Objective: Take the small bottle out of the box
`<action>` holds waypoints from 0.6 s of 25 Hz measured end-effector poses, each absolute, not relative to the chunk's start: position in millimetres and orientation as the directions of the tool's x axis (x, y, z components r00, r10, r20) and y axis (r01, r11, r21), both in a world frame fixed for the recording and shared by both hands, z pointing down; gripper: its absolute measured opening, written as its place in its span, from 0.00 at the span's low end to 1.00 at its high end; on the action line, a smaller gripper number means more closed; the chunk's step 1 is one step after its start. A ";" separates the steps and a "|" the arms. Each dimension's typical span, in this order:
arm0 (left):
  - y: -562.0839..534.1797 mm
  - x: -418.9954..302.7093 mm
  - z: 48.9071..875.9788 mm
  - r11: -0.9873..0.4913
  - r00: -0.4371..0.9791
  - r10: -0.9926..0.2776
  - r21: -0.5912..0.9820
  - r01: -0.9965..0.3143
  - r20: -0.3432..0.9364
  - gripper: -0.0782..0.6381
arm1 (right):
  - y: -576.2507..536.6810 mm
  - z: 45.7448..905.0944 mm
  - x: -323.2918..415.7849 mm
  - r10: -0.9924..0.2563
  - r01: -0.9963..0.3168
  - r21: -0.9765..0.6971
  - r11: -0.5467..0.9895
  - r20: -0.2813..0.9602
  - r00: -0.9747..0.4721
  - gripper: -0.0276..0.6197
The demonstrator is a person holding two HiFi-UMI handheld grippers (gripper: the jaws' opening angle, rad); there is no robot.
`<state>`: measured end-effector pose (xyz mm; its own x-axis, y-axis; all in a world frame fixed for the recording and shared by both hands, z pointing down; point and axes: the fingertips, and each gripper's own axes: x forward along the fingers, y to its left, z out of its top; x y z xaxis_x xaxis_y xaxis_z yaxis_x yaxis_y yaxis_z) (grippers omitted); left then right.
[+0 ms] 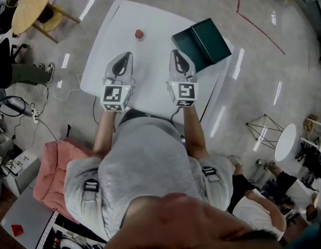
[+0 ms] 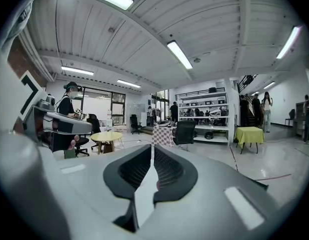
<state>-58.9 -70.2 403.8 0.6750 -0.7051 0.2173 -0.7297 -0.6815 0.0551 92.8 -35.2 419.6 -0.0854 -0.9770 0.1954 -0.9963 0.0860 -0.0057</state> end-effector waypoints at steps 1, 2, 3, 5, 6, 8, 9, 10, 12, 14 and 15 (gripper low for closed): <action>-68.4 -57.4 403.4 -0.684 0.677 -0.703 0.054 -0.727 0.218 0.13 | -31.9 420.1 95.0 -0.978 -0.997 -0.005 0.078 0.195 -0.077 0.07; -66.5 -56.1 403.0 -0.687 0.680 -0.700 0.054 -0.725 0.217 0.13 | -28.5 420.3 97.0 -0.978 -0.998 0.000 0.069 0.195 -0.068 0.06; -64.5 -54.7 402.6 -0.690 0.683 -0.698 0.055 -0.722 0.217 0.13 | -25.1 420.3 98.9 -0.979 -0.998 0.008 0.060 0.196 -0.058 0.06; -60.1 -52.7 401.6 -0.695 0.689 -0.692 0.056 -0.716 0.214 0.13 | -19.1 420.1 101.2 -0.979 -0.999 0.021 0.050 0.200 -0.045 0.05; -57.8 -52.2 400.9 -0.698 0.691 -0.690 0.057 -0.714 0.214 0.13 | -16.1 420.3 101.7 -0.978 -0.999 0.021 0.048 0.202 -0.043 0.05; -53.3 -51.7 400.7 -0.700 0.693 -0.686 0.057 -0.711 0.221 0.13 | -10.6 421.2 101.6 -0.978 -0.999 0.017 0.048 0.204 -0.044 0.05; -51.5 -52.3 402.7 -0.700 0.692 -0.685 0.058 -0.712 0.229 0.13 | -8.5 421.5 100.8 -0.978 -0.999 0.015 0.050 0.205 -0.046 0.05; -50.0 -53.4 405.4 -0.697 0.689 -0.685 0.061 -0.714 0.236 0.13 | -6.6 422.0 99.7 -0.977 -0.999 0.012 0.052 0.207 -0.049 0.05; -48.1 -52.8 405.8 -0.696 0.690 -0.686 0.065 -0.715 0.232 0.13 | -2.8 424.2 98.5 -0.976 -0.999 0.006 0.054 0.212 -0.051 0.05; -46.1 -49.8 402.7 -0.702 0.696 -0.683 0.065 -0.710 0.223 0.13 | 0.6 427.6 99.5 -0.975 -0.999 0.000 0.049 0.216 -0.048 0.05; -45.1 -49.1 402.2 -0.703 0.697 -0.682 0.064 -0.708 0.222 0.13 | 1.9 428.8 99.7 -0.975 -0.999 -0.003 0.048 0.217 -0.047 0.05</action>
<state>-49.1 -45.1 402.2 0.6972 -0.6817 0.2217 -0.7080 -0.7033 0.0638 99.7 1.9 428.8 -0.0472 -0.9750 0.2173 -0.9989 0.0478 -0.0025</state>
